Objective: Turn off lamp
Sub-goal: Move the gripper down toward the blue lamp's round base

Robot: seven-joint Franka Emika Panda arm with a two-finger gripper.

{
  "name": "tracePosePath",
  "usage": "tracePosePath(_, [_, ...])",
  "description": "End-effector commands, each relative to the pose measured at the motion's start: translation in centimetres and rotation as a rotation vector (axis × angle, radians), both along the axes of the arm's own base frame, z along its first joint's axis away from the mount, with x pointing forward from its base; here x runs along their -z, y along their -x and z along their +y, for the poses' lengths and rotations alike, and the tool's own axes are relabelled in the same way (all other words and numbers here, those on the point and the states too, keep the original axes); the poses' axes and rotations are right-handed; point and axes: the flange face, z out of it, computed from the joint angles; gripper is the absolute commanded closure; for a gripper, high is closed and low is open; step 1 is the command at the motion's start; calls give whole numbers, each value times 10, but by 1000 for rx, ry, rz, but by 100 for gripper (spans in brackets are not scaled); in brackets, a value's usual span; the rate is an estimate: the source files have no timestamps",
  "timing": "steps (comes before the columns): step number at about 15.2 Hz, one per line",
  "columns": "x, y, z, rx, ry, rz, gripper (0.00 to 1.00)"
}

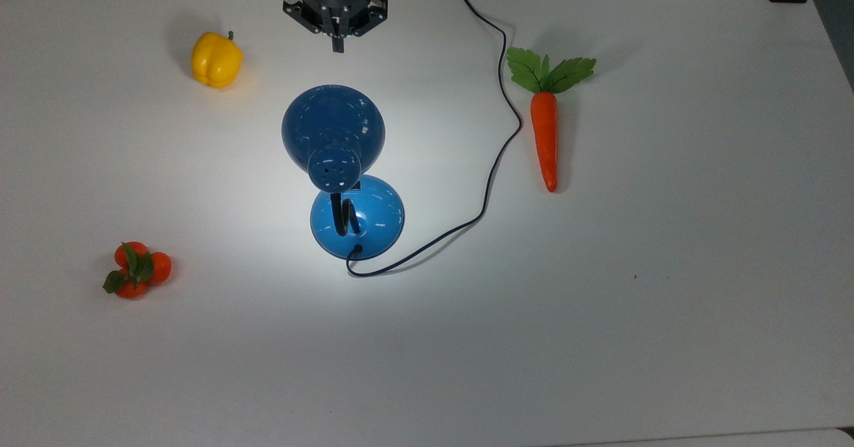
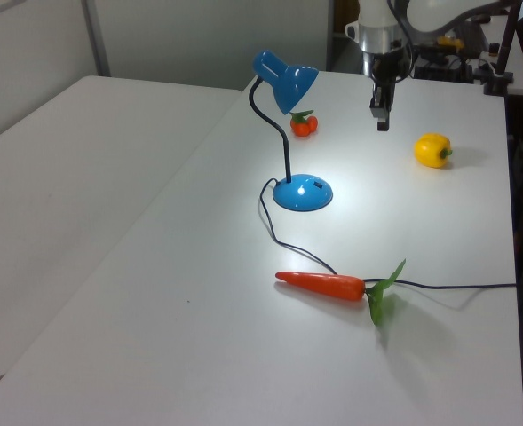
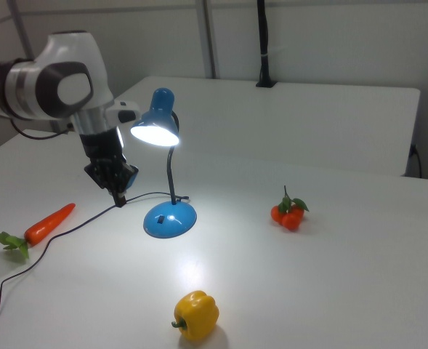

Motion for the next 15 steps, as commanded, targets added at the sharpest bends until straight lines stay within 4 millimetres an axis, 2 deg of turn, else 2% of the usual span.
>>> tracePosePath(1, [41, 2, -21, 18, -26, -83, 100])
tracePosePath(3, [63, -5, -21, 12, -26, -92, 100])
tracePosePath(8, [102, -27, -16, -4, -45, -174, 100])
tracePosePath(13, [126, -38, -9, -25, -64, -272, 100])
tracePosePath(15, [130, -44, -6, -32, -72, -319, 100])
